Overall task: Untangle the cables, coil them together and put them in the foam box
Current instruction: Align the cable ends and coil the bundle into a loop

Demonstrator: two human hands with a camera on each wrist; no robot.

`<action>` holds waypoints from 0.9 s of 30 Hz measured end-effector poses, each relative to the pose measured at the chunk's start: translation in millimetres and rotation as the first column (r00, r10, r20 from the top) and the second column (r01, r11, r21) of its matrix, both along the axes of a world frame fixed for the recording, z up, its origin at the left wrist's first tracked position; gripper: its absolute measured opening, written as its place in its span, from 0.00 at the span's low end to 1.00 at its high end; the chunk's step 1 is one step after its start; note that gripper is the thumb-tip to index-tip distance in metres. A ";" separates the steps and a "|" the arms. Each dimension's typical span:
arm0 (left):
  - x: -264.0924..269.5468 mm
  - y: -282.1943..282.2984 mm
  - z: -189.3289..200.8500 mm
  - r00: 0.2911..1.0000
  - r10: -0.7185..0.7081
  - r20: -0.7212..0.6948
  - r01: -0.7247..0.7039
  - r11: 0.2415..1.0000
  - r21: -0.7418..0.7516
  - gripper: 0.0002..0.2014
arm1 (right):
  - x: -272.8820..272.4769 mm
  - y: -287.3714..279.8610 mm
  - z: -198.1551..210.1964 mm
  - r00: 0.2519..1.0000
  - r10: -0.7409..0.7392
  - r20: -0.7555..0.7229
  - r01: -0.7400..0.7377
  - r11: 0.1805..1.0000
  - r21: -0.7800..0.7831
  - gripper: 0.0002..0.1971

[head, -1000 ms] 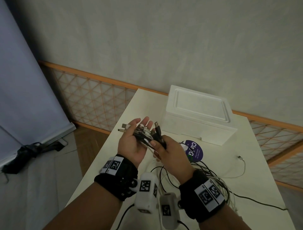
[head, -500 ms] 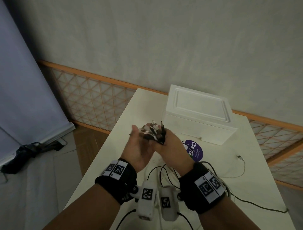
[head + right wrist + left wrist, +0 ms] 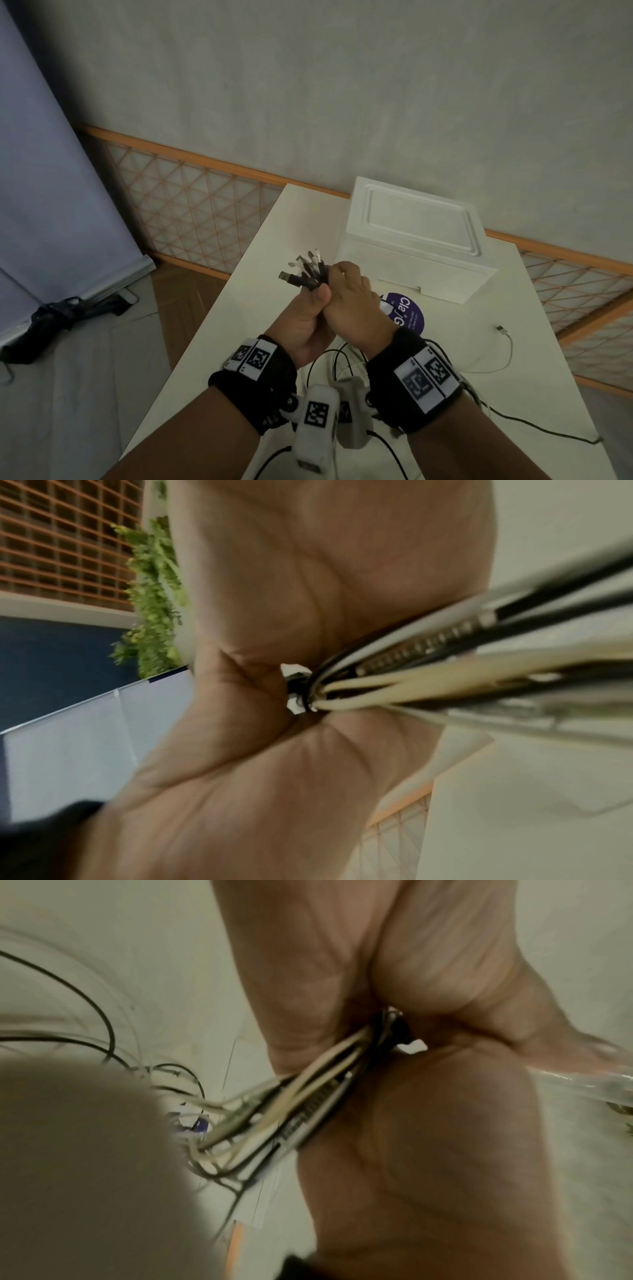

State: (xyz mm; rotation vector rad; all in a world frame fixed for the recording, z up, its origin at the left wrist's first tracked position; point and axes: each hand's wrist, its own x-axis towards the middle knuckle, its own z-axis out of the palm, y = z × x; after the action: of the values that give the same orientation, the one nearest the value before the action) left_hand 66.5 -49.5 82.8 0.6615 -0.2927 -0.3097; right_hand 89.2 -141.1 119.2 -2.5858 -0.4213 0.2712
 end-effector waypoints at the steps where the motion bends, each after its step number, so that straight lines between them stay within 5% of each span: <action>1: 0.5 3.2 -1.7 0.999 -0.007 0.037 0.006 1.000 0.026 0.29 | -2.8 -1.5 0.3 0.989 0.007 0.145 0.007 0.996 -0.093 0.21; 4: 0.0 14.1 -11.6 0.998 -0.058 -0.023 0.060 0.987 0.149 0.36 | 0.6 -4.8 1.6 0.947 -0.008 0.321 0.056 0.988 -0.142 0.35; 6: -0.3 15.5 -16.3 0.995 -0.001 -0.098 0.021 0.979 0.205 0.29 | 12.2 -10.6 1.9 0.988 -0.085 0.130 0.063 0.984 0.169 0.39; 8: 0.7 14.9 -18.6 0.965 0.156 -0.209 -0.114 0.973 0.199 0.14 | 18.4 -15.6 -1.9 0.978 -0.031 -0.206 0.134 0.851 0.508 0.32; 10: 4.6 14.6 -15.1 0.899 0.313 -0.306 -0.257 0.943 0.210 0.07 | 10.1 -16.7 -8.0 0.918 0.119 -0.379 0.140 0.795 0.590 0.29; 12: 7.2 13.0 -11.4 0.861 0.412 -0.297 -0.329 0.898 0.294 0.09 | -1.3 -13.2 -16.9 0.926 0.182 -0.332 -0.012 0.890 0.456 0.41; 14: 9.8 12.7 -10.0 0.825 0.483 -0.293 -0.383 0.859 0.339 0.08 | -6.3 -9.2 -18.9 0.973 0.136 -0.189 -0.078 0.955 0.286 0.39; 17: 12.2 25.8 -10.8 0.795 0.483 -0.367 -0.468 0.873 0.138 0.13 | -4.9 -13.3 -10.6 0.994 0.104 -0.029 -0.100 0.987 0.124 0.27; 21: 10.3 40.8 -3.8 0.725 0.449 -0.521 -0.560 0.826 -0.068 0.20 | -3.7 -22.3 -0.6 0.992 0.122 0.012 -0.122 0.992 -0.010 0.24; 25: 17.3 38.0 -2.2 0.633 0.579 -0.514 -0.593 0.789 0.158 0.16 | -1.3 -19.2 2.4 0.988 0.111 0.107 -0.095 0.985 -0.144 0.08; 27: 19.4 33.2 1.3 0.613 0.630 -0.476 -0.586 0.767 0.260 0.20 | -1.1 -14.1 3.0 0.981 0.102 0.166 -0.069 0.979 -0.192 0.07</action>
State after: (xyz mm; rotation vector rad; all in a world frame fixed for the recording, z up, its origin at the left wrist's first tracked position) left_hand 85.9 -16.3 84.1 0.6843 0.5073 0.1688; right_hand 88.0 -155.2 122.3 -2.7896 -0.5978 0.1167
